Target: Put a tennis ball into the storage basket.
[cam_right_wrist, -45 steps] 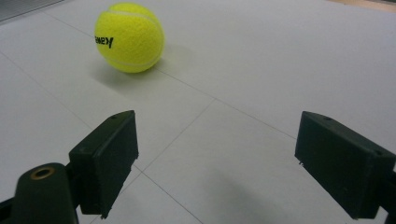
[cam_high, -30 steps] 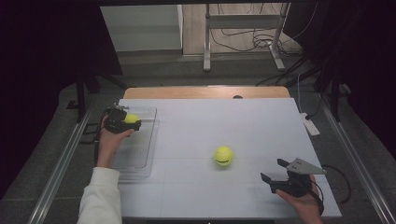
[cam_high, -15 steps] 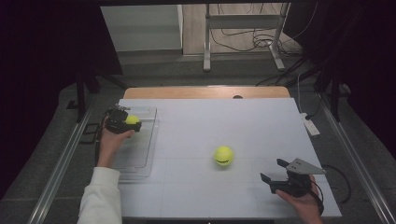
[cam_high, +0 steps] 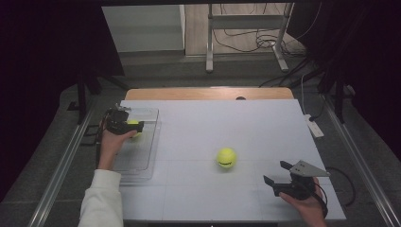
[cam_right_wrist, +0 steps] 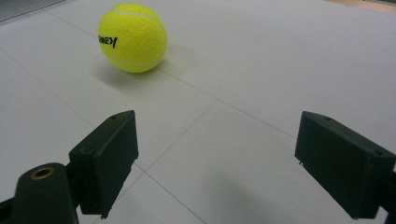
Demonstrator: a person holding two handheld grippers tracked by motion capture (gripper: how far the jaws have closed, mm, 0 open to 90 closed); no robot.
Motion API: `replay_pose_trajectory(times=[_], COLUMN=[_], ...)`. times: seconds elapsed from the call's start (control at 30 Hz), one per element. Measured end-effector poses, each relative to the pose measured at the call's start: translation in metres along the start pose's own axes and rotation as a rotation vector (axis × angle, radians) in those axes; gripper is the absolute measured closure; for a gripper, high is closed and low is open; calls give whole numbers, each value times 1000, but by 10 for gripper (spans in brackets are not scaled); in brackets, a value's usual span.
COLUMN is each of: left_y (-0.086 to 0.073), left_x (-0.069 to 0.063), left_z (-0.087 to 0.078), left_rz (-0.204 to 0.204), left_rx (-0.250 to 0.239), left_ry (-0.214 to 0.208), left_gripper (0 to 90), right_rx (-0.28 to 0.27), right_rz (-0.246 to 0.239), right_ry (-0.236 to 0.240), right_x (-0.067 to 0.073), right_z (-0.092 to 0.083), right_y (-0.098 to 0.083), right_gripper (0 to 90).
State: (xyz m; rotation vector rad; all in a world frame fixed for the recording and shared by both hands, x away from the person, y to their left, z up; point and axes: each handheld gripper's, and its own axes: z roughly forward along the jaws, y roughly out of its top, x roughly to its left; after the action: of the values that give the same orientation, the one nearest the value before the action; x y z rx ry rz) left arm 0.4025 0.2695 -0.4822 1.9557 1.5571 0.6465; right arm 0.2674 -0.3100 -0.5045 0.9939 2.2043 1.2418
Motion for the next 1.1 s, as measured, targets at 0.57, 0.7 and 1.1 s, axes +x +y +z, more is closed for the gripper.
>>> replay_pose_trajectory(times=[0.57, 0.7, 1.1], left_y=[0, -2, -4], left_x=[-7, -9, -23], left_z=[-16, -23, -45], left_rz=[10, -6, -4], left_rx=[-62, -98, -172], left_ry=[-88, -137, -245], left_gripper=[147, 146, 147], right_rx=[-4, -1, -1], right_rz=[9, 8, 3], right_ry=[0, 2, 5], right_x=[-2, -2, -1], right_z=[1, 3, 5], right_y=[1, 2, 3], right_gripper=[138, 138, 138])
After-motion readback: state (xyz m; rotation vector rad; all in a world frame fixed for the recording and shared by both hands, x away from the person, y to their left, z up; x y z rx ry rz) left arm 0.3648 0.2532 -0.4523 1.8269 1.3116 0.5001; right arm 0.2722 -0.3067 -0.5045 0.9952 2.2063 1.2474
